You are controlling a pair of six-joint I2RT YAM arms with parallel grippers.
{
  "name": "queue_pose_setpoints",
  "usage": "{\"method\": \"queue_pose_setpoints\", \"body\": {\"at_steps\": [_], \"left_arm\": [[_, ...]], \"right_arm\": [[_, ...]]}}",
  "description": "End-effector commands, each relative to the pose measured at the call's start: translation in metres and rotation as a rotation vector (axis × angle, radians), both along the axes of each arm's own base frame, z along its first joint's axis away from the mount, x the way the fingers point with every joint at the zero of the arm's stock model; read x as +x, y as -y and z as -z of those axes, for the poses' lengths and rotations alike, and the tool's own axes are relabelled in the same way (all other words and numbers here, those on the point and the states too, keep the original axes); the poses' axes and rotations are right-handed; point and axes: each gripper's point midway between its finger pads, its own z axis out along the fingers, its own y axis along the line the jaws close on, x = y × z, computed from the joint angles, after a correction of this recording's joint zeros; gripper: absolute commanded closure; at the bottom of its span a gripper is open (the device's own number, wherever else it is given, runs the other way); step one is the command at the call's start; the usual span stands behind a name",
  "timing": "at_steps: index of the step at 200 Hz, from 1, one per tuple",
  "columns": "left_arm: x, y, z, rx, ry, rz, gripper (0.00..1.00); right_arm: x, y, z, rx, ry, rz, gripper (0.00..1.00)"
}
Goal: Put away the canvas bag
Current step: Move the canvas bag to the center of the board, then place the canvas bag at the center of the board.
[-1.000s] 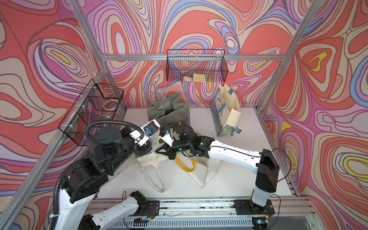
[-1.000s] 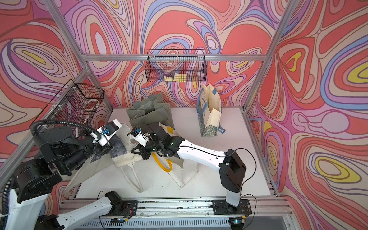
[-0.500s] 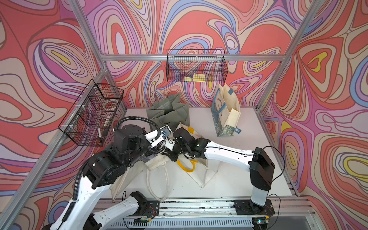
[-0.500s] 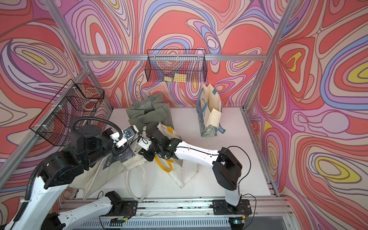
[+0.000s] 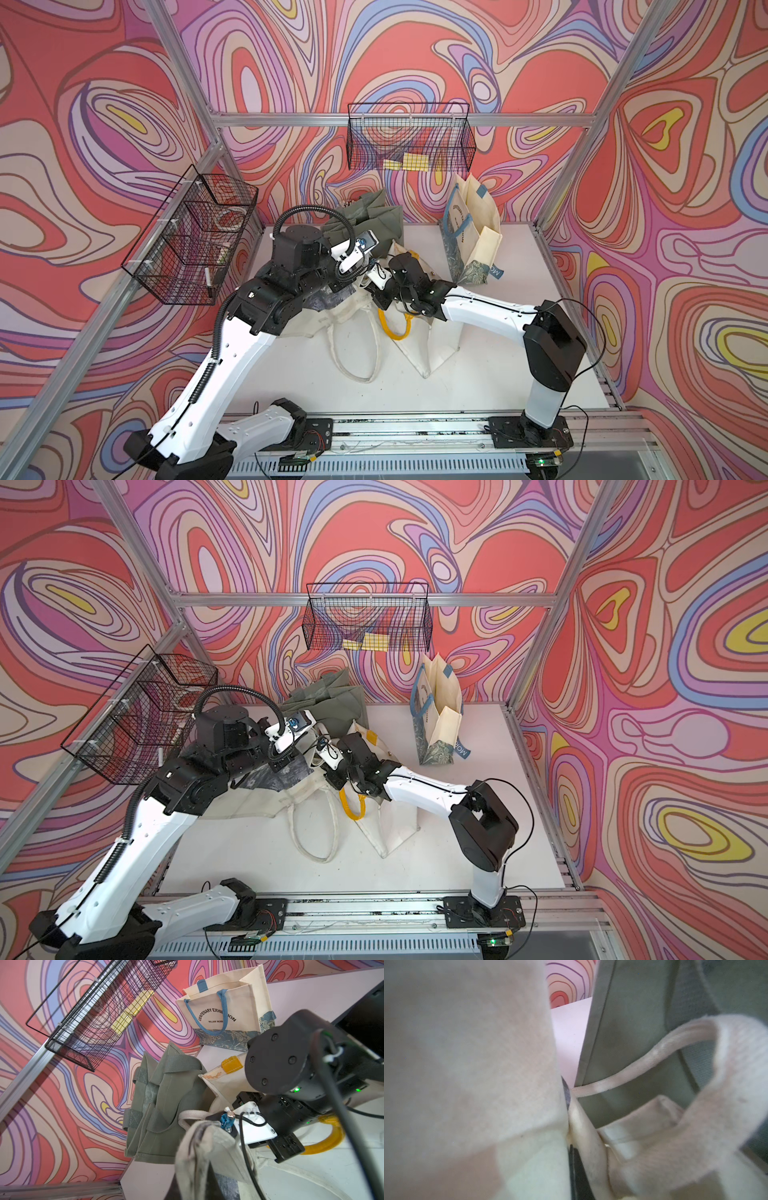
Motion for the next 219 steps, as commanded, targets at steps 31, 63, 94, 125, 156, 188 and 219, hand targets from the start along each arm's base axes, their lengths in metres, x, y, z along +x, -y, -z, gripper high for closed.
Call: {"method": "queue_pose_setpoints", "body": {"at_steps": [31, 63, 94, 125, 156, 188, 219], "left_arm": [[0.0, 0.029, -0.054, -0.166, 0.115, 0.123, 1.0], [-0.002, 0.013, -0.06, -0.117, 0.161, 0.074, 1.0], [-0.003, -0.012, -0.078, -0.099, 0.214, 0.018, 1.0], [0.006, -0.036, -0.095, -0.115, 0.259, -0.027, 1.0], [0.025, -0.058, -0.103, -0.111, 0.29, -0.069, 1.0], [0.048, -0.077, -0.1, -0.099, 0.314, -0.098, 1.0], [0.065, -0.083, -0.102, -0.079, 0.356, -0.094, 1.0]], "right_arm": [[0.046, 0.055, 0.029, -0.118, 0.035, 0.173, 1.0], [0.029, 0.035, 0.007, 0.051, 0.005, 0.076, 1.0], [0.026, 0.012, -0.015, 0.174, 0.014, 0.047, 1.0], [0.029, -0.016, -0.024, 0.192, 0.072, 0.052, 1.0], [0.035, -0.04, -0.028, 0.216, 0.118, 0.082, 1.0], [0.04, -0.06, -0.022, 0.215, 0.154, 0.114, 1.0], [0.055, -0.067, -0.017, 0.233, 0.241, 0.193, 1.0]]}}
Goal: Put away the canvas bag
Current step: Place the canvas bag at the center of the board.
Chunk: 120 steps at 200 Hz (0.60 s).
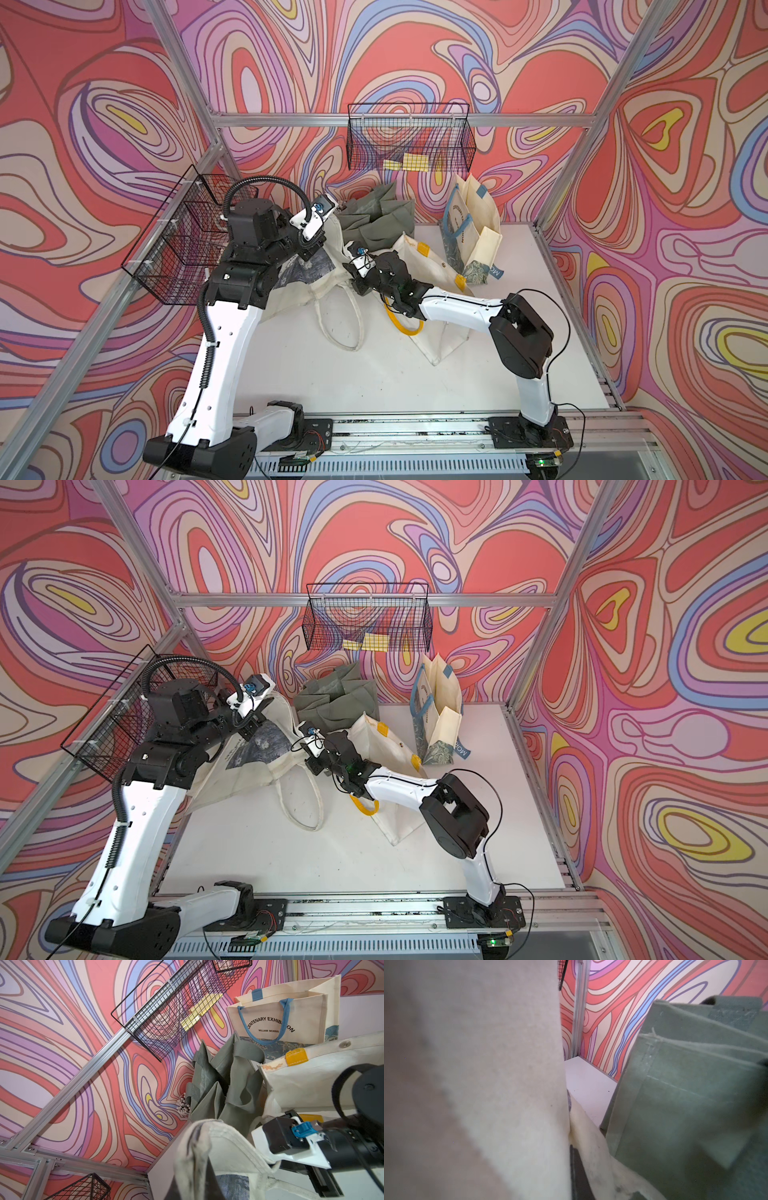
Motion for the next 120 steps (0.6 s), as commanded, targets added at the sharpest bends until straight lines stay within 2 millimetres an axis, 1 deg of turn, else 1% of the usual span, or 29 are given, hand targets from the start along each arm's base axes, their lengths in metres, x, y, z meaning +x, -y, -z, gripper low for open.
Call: {"method": "queue_pose_setpoints", "body": {"at_steps": [1, 13, 23, 45, 51, 52, 53, 62, 71, 75, 86, 106, 120], "left_arm": [[0.007, 0.002, -0.055, 0.007, 0.229, 0.049, 1.0], [0.007, 0.006, -0.058, 0.002, 0.241, 0.069, 1.0], [0.003, 0.009, -0.06, -0.005, 0.253, 0.089, 1.0], [-0.011, 0.012, -0.053, -0.026, 0.244, 0.118, 1.0], [-0.014, 0.012, -0.046, -0.034, 0.229, 0.118, 1.0], [-0.016, 0.012, -0.048, -0.037, 0.233, 0.118, 0.99], [-0.016, 0.012, -0.045, -0.038, 0.226, 0.117, 0.99], [-0.025, 0.012, -0.037, -0.056, 0.207, 0.119, 0.92], [-0.034, 0.011, -0.029, -0.073, 0.189, 0.115, 0.81], [-0.038, 0.01, -0.026, -0.081, 0.184, 0.112, 0.77], [-0.049, 0.007, -0.018, -0.101, 0.168, 0.094, 0.66], [-0.068, 0.003, -0.008, -0.121, 0.142, 0.069, 0.53], [-0.082, 0.002, -0.009, -0.147, 0.13, 0.066, 0.46]], "right_arm": [[0.019, 0.001, 0.02, -0.02, 0.042, 0.116, 1.0], [0.027, 0.002, 0.026, -0.009, 0.069, 0.157, 1.0], [0.033, 0.001, 0.031, -0.006, 0.081, 0.182, 1.0], [0.04, -0.004, 0.039, 0.013, 0.09, 0.193, 1.0], [0.041, -0.005, 0.041, 0.022, 0.088, 0.197, 1.0], [0.041, -0.005, 0.041, 0.023, 0.087, 0.197, 1.0], [0.041, -0.005, 0.041, 0.025, 0.088, 0.199, 1.0], [0.042, -0.005, 0.04, 0.047, 0.093, 0.207, 1.0], [0.04, -0.004, 0.038, 0.076, 0.108, 0.201, 1.0], [0.039, -0.003, 0.034, 0.098, 0.12, 0.198, 1.0], [0.033, -0.002, 0.034, 0.126, 0.136, 0.176, 1.0], [0.023, -0.003, 0.036, 0.13, 0.139, 0.121, 1.0], [0.017, -0.002, 0.038, 0.131, 0.14, 0.086, 1.0]]}}
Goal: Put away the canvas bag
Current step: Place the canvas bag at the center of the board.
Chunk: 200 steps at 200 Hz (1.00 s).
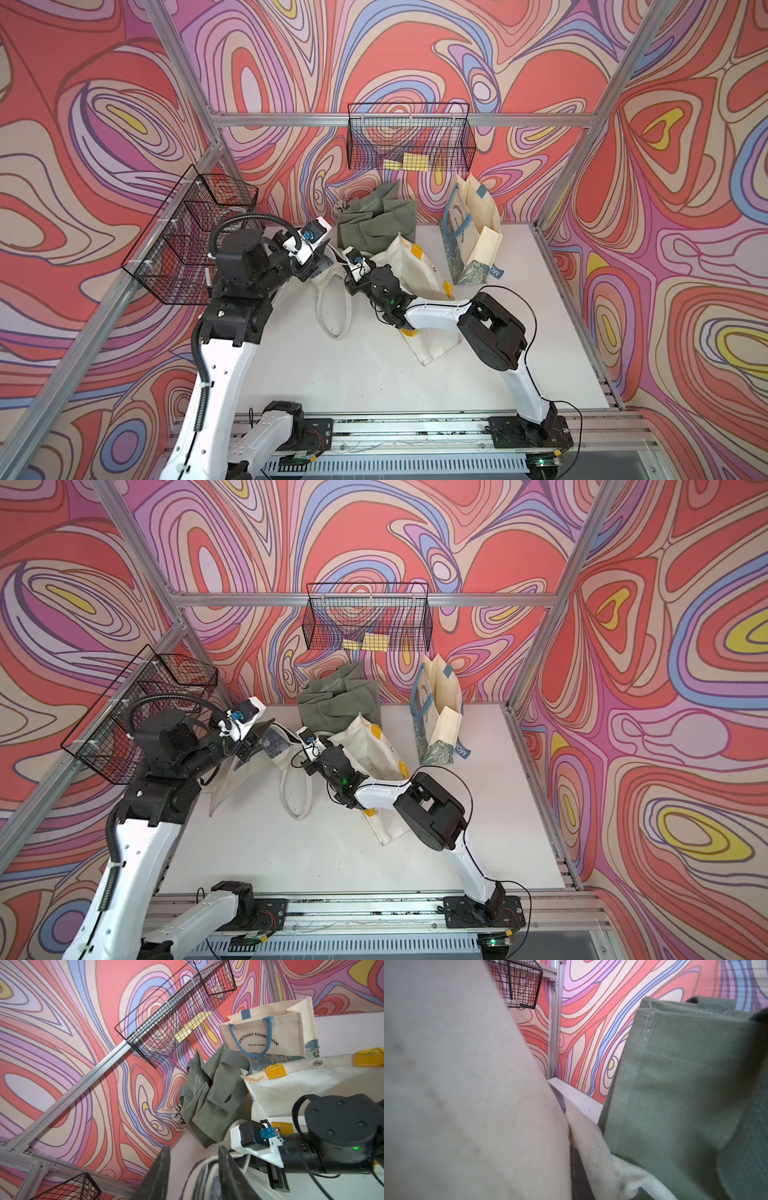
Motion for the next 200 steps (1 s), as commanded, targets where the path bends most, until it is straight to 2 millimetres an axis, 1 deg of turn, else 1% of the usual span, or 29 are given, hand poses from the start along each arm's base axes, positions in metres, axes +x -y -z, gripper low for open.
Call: {"method": "queue_pose_setpoints", "body": {"at_steps": [1, 20, 40, 55, 75, 81, 103, 127, 140, 153, 160, 169, 190, 200], "left_arm": [[-0.022, 0.002, -0.012, -0.064, 0.019, 0.015, 0.46], [-0.041, 0.004, -0.018, -0.119, 0.007, 0.037, 0.39], [-0.054, 0.006, -0.024, -0.182, -0.012, 0.049, 0.34], [-0.056, 0.005, -0.025, -0.217, -0.047, 0.037, 0.33], [-0.049, 0.004, -0.02, -0.26, -0.13, 0.014, 0.33], [-0.045, 0.004, -0.016, -0.271, -0.163, 0.007, 0.33], [-0.032, 0.001, -0.006, -0.317, -0.236, -0.038, 0.32], [-0.018, -0.005, 0.01, -0.348, -0.313, -0.098, 0.32], [-0.011, -0.009, 0.023, -0.362, -0.374, -0.143, 0.31], [-0.003, -0.015, 0.036, -0.378, -0.426, -0.2, 0.31], [0.002, -0.019, 0.044, -0.384, -0.448, -0.237, 0.31], [0.007, -0.025, 0.053, -0.392, -0.471, -0.288, 0.32], [0.02, -0.038, 0.075, -0.392, -0.537, -0.393, 0.31], [0.026, -0.044, 0.085, -0.4, -0.573, -0.44, 0.31]], "right_arm": [[-0.005, 0.005, 0.019, 0.008, -0.009, -0.037, 1.0], [-0.015, 0.006, 0.023, -0.015, 0.0, -0.088, 1.0], [-0.025, 0.008, 0.028, -0.039, 0.006, -0.142, 1.0], [-0.034, 0.009, 0.03, -0.069, 0.027, -0.185, 1.0], [-0.045, 0.012, 0.033, -0.122, 0.064, -0.227, 1.0], [-0.048, 0.014, 0.033, -0.137, 0.073, -0.23, 1.0], [-0.057, 0.02, 0.034, -0.198, 0.109, -0.252, 0.79], [-0.066, 0.022, 0.039, -0.27, 0.11, -0.275, 0.63], [-0.069, 0.022, 0.041, -0.333, 0.103, -0.278, 0.48], [-0.07, 0.024, 0.045, -0.403, 0.083, -0.265, 0.43], [-0.07, 0.026, 0.043, -0.434, 0.073, -0.252, 0.4], [-0.071, 0.029, 0.045, -0.485, 0.053, -0.246, 0.39], [-0.069, 0.042, 0.036, -0.551, -0.002, -0.198, 0.36], [-0.069, 0.049, 0.034, -0.575, -0.051, -0.176, 0.32]]}}
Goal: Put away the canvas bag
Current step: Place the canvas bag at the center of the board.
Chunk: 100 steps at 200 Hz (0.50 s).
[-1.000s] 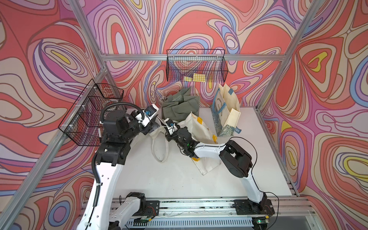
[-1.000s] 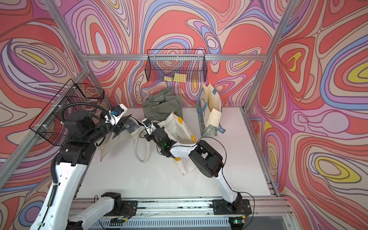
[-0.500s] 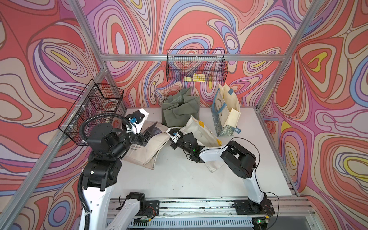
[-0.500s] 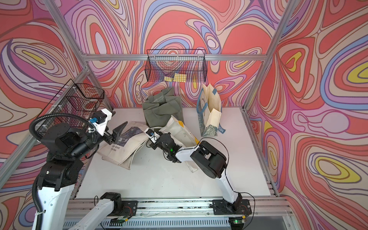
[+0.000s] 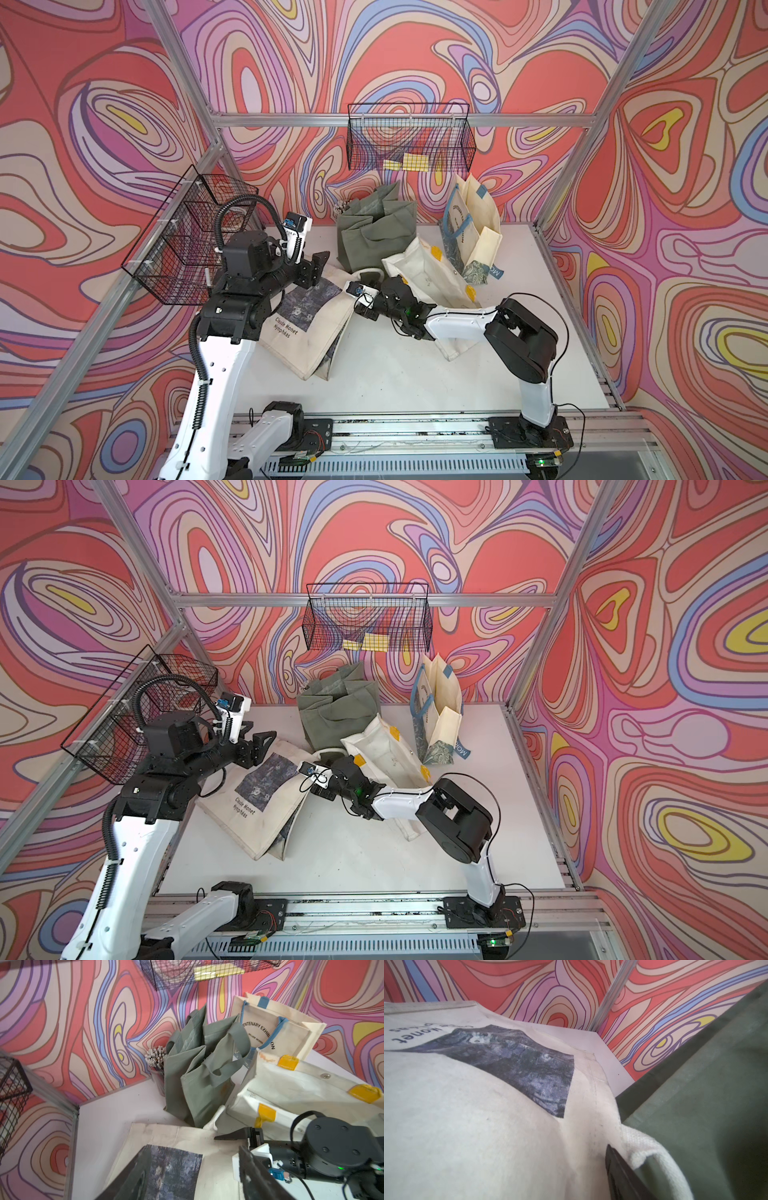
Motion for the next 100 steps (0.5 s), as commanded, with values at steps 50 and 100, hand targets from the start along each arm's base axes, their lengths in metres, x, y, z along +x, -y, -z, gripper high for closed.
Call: {"method": "queue_pose_setpoints", "body": {"at_steps": [50, 100], "left_arm": [[0.044, -0.061, 0.075, -0.091, -0.316, -0.339, 0.31], [0.065, -0.101, 0.131, -0.156, -0.49, -0.467, 0.31]], "right_arm": [[-0.015, 0.041, -0.019, -0.176, -0.237, 0.164, 0.22], [-0.023, 0.057, -0.013, -0.254, -0.325, 0.226, 0.21]]}}
